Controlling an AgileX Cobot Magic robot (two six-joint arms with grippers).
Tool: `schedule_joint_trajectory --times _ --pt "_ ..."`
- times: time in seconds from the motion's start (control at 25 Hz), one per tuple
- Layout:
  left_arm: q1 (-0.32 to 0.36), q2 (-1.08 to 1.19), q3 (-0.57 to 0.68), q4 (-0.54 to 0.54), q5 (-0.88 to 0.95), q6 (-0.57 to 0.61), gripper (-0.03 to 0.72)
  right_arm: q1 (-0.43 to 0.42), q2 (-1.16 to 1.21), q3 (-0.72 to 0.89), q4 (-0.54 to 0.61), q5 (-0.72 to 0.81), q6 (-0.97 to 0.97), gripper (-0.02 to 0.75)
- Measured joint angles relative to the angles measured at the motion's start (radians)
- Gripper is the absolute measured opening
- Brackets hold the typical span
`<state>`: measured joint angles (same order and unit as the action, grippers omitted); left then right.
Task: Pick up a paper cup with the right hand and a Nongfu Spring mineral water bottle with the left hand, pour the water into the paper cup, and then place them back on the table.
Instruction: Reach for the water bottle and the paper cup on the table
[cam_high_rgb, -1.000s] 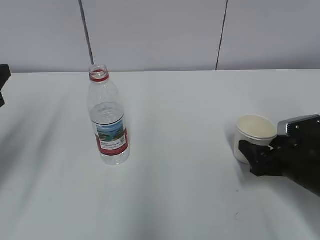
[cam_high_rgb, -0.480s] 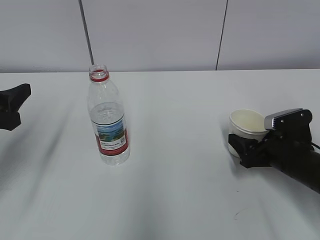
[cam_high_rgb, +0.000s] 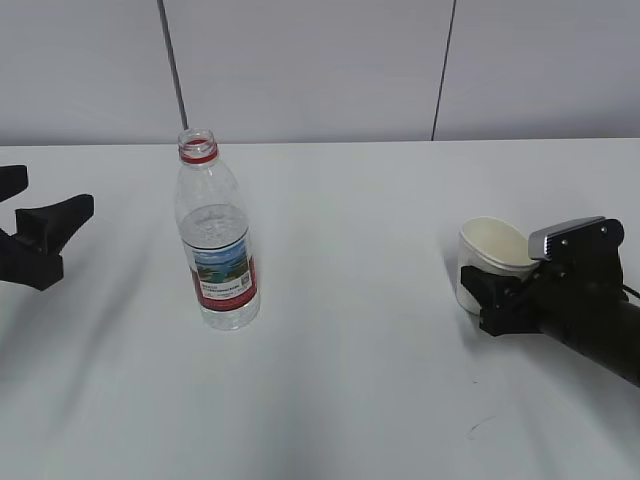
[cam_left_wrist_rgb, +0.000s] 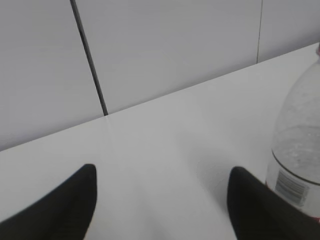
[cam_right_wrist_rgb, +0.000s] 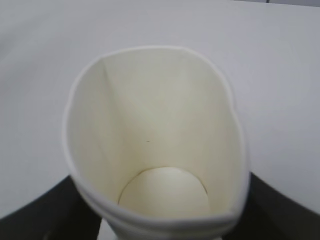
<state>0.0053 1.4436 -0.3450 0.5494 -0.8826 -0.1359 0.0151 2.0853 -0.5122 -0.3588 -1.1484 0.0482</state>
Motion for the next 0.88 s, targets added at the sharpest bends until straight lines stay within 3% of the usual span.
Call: schedule_joint_trajectory --times 0.12,0.36,0.68,0.88 --pt "0.000 0.000 0.000 0.018 -0.001 -0.058 0.499 0.000 0.000 0.000 0.000 -0.002 0.000 0.457" --pt "-0.001 0.000 0.000 0.164 -0.024 -0.125 0.499 0.000 0.000 0.000 0.000 -0.002 0.000 0.456" --pt "-0.002 0.000 0.000 0.204 -0.025 -0.168 0.517 0.000 0.000 0.000 0.000 -0.002 0.000 0.455" --pt "-0.002 0.000 0.000 0.310 -0.025 -0.241 0.517 0.000 0.000 0.000 0.000 -0.002 0.000 0.455"
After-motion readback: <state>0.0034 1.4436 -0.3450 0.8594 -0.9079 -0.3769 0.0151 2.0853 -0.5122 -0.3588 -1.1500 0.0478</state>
